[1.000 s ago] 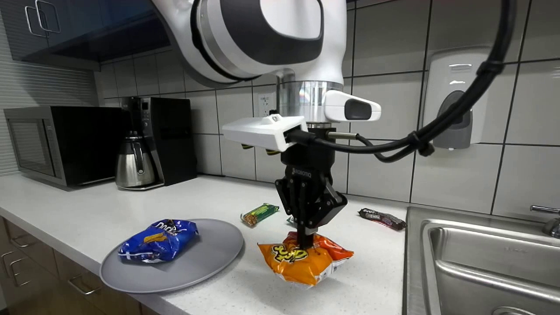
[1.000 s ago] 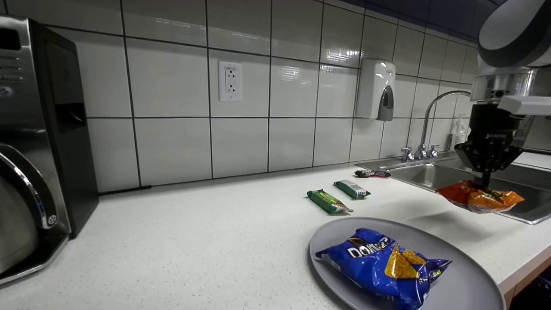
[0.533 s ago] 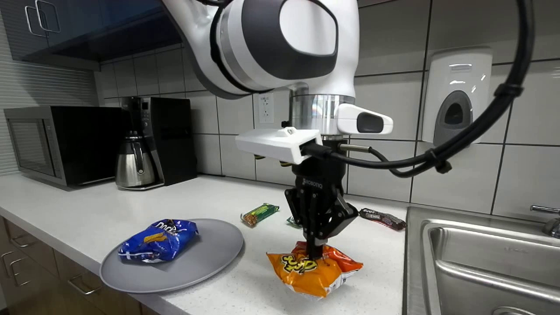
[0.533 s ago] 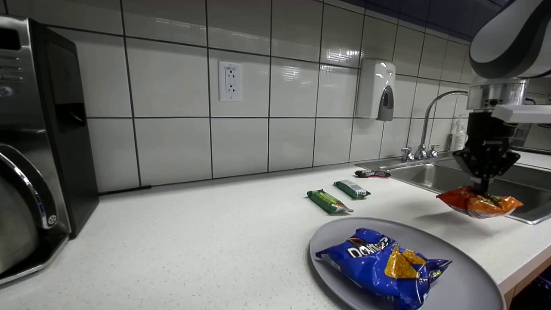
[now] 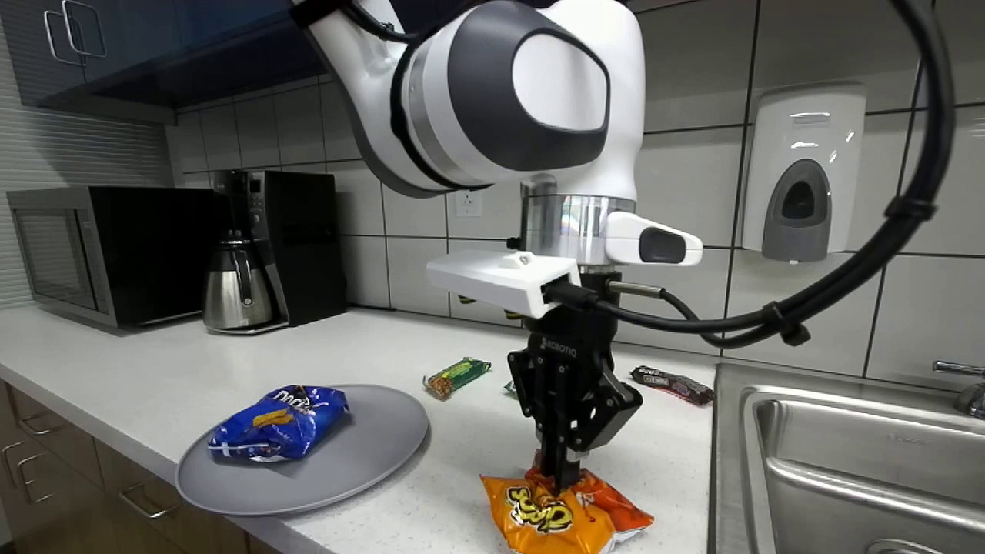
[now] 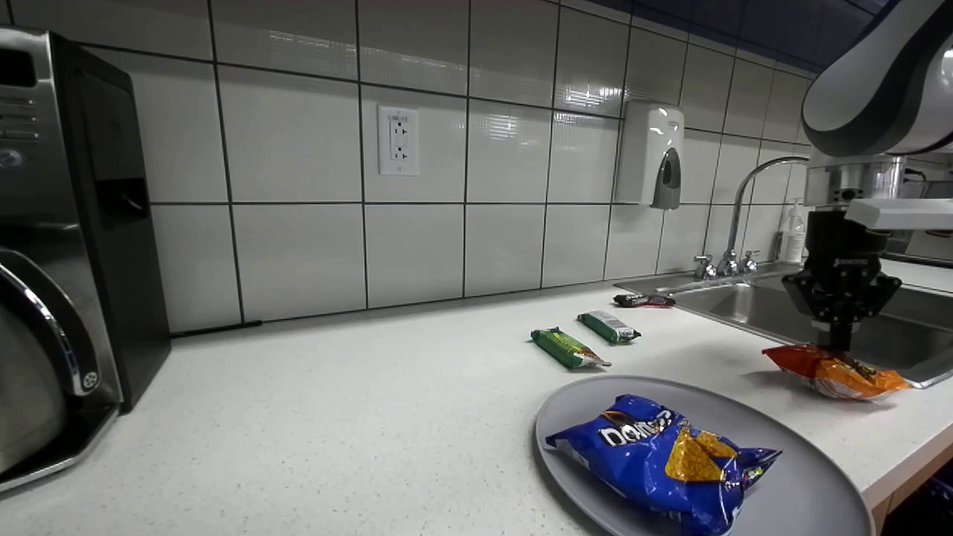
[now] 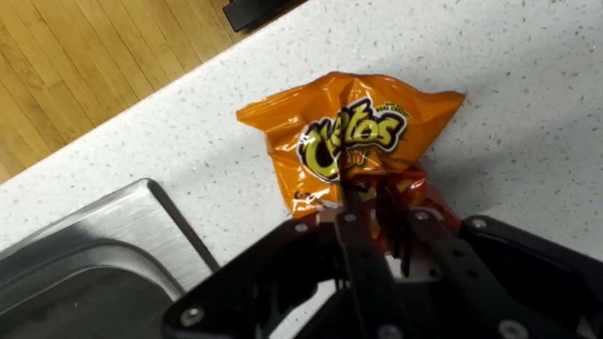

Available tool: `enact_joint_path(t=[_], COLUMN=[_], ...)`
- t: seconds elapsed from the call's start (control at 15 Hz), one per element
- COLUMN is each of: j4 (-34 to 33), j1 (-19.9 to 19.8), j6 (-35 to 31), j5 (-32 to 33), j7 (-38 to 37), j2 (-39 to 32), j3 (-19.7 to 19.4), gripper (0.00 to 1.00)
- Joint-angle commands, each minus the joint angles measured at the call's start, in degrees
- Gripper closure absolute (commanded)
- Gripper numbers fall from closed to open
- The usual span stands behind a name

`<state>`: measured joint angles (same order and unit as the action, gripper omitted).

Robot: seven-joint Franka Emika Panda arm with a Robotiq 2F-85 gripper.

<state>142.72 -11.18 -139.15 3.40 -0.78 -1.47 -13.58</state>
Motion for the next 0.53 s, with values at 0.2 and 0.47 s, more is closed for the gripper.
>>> enact_joint_path(t=[0.2,0.47], j4=[-0.60,0.63], j1=[-0.49,0.04], j6=[0.56,1.82], j5=[0.53,0.78], j7=[-0.89,-1.99], j2=[1.66,4.56], j3=[0.30,0.92], gripper=[0.30,0.00])
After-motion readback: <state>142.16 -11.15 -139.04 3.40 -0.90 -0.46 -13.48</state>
